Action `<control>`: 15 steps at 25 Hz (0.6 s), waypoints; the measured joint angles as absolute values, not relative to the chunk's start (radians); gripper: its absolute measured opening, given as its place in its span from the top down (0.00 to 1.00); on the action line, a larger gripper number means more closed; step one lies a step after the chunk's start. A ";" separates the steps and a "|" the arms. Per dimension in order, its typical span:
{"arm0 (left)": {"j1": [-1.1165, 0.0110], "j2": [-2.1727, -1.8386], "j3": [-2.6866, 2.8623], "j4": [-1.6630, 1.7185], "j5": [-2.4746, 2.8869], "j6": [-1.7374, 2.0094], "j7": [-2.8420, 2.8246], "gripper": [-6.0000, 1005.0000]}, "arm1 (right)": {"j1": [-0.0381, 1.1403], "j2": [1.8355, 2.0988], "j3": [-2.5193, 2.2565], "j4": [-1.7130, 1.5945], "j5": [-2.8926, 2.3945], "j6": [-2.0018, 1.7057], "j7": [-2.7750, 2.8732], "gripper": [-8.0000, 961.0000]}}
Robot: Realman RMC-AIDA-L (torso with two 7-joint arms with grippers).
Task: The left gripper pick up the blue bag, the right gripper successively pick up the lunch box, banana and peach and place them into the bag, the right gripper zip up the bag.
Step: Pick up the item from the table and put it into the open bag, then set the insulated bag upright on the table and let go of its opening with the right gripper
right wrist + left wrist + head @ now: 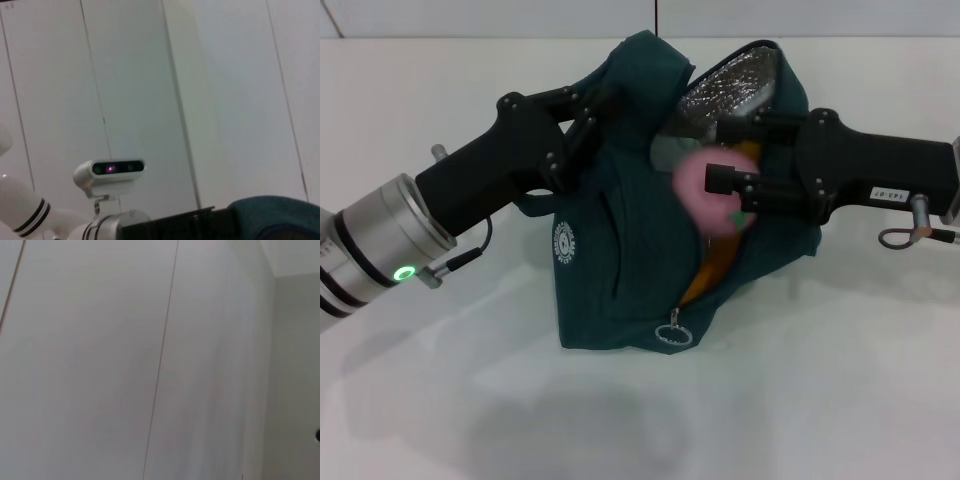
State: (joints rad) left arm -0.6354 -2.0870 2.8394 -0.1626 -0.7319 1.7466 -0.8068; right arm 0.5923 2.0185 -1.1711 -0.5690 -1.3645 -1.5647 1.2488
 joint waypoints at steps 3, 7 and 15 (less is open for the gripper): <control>-0.635 -2.088 2.839 -0.162 -0.732 1.746 -0.807 0.86 | 0.585 2.018 -1.167 -0.570 -1.344 -1.565 1.245 0.36; -0.638 -2.088 2.839 -0.158 -0.732 1.744 -0.807 0.86 | 0.541 2.015 -1.147 -0.579 -1.288 -1.582 1.217 0.32; -0.632 -2.087 2.835 -0.150 -0.731 1.744 -0.807 0.85 | 0.344 1.940 -1.074 -0.662 -1.300 -1.686 1.188 0.33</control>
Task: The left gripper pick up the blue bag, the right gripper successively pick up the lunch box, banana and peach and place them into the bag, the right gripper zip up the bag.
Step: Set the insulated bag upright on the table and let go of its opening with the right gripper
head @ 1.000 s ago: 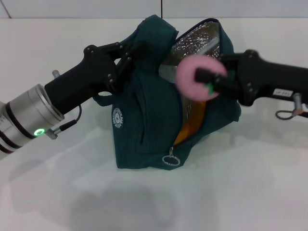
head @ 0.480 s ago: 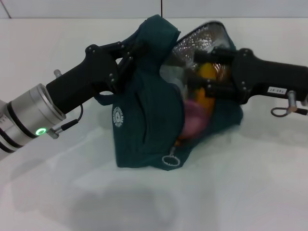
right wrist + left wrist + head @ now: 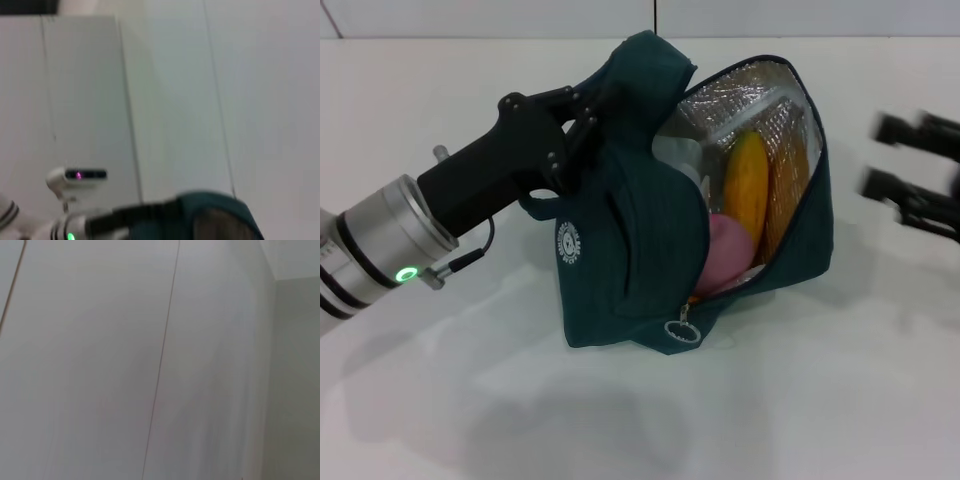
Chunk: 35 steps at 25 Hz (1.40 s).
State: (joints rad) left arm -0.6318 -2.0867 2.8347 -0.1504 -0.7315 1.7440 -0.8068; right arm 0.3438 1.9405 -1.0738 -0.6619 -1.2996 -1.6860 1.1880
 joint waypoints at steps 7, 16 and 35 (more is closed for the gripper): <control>-0.633 -2.086 2.837 -0.151 -0.731 1.744 -0.807 0.85 | 0.309 1.924 -1.042 -0.637 -1.487 -1.608 1.186 0.35; -0.637 -2.087 2.835 -0.149 -0.732 1.743 -0.805 0.85 | 0.411 2.014 -1.055 -0.637 -1.699 -1.408 1.184 0.42; -0.608 -2.089 2.833 -0.125 -0.735 1.744 -0.741 0.84 | 0.381 2.013 -1.064 -0.583 -1.423 -1.457 1.027 0.72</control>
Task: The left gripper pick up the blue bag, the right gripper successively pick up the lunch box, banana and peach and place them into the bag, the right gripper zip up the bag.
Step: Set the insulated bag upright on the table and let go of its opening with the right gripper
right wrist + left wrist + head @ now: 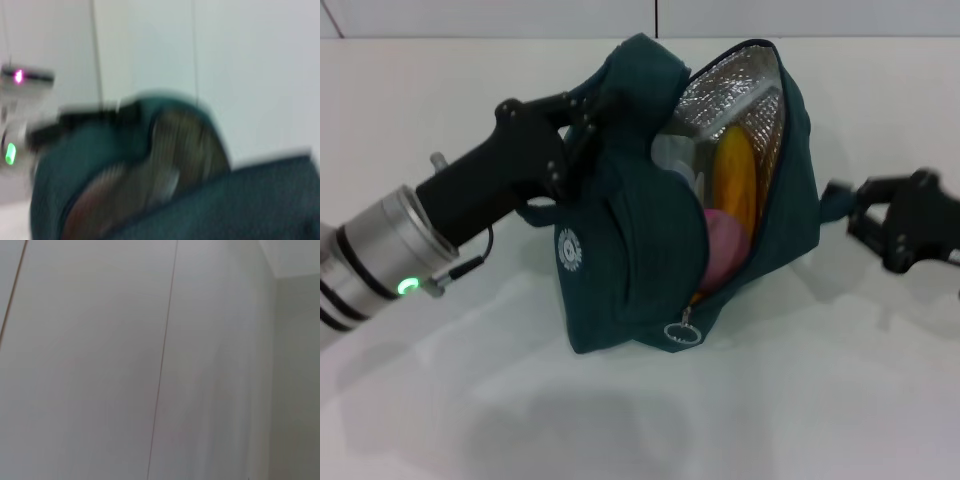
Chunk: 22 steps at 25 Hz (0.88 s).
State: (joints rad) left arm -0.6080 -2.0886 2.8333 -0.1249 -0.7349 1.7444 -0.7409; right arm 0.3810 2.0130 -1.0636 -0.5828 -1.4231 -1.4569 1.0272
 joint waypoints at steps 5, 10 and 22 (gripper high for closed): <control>-0.550 -2.089 2.839 -0.040 -0.728 1.743 -0.567 0.84 | 0.348 1.995 -1.062 -0.602 -1.318 -1.579 0.994 0.89; -0.487 -2.095 2.840 0.052 -0.713 1.733 -0.381 0.84 | 0.355 1.964 -1.021 -0.611 -1.313 -1.673 1.058 0.93; -0.458 -2.101 2.841 0.130 -0.684 1.638 -0.291 0.83 | 0.356 1.930 -1.014 -0.610 -1.388 -1.708 1.143 0.90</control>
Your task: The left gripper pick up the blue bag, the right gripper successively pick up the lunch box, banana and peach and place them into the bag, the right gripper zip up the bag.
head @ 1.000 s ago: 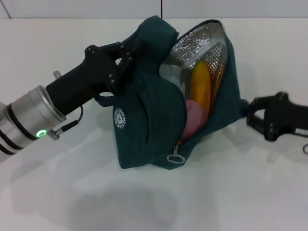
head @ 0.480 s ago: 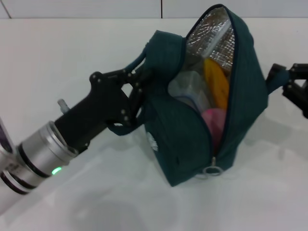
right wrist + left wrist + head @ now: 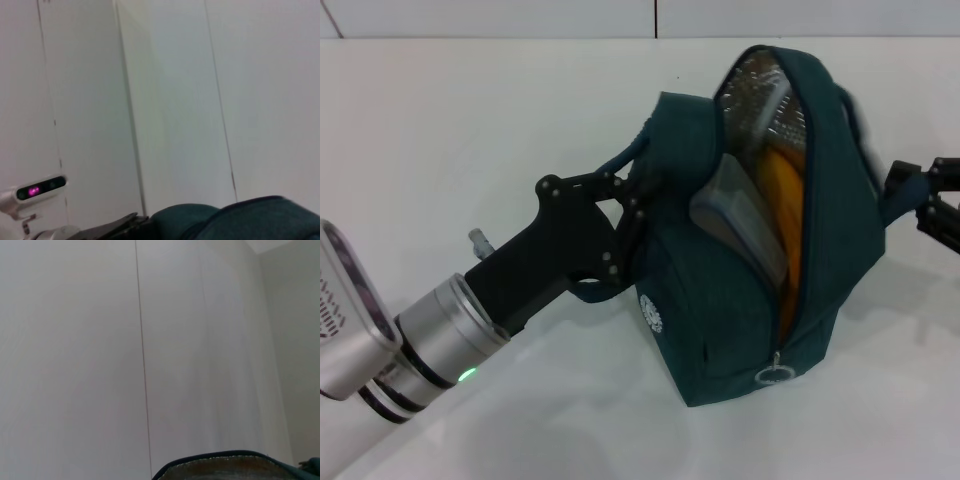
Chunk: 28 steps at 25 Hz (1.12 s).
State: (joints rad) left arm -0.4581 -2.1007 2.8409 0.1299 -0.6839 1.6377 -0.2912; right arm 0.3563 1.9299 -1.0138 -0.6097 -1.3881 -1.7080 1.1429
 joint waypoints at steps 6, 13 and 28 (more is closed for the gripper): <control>-0.454 -2.100 2.841 0.134 -0.684 1.617 -0.289 0.83 | 0.345 1.909 -1.012 -0.622 -1.423 -1.701 1.170 0.84; -0.449 -2.100 2.840 0.135 -0.683 1.616 -0.288 0.83 | 0.279 1.910 -0.916 -0.683 -1.447 -1.711 1.162 0.60; -0.458 -2.102 2.840 0.156 -0.682 1.608 -0.289 0.82 | 0.351 1.959 -0.822 -0.677 -1.888 -1.943 1.113 0.37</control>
State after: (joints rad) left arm -0.4582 -2.1015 2.8404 0.1563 -0.6820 1.6077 -0.2886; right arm 0.3505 1.9593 -0.8224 -0.6774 -1.8881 -1.9432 1.1133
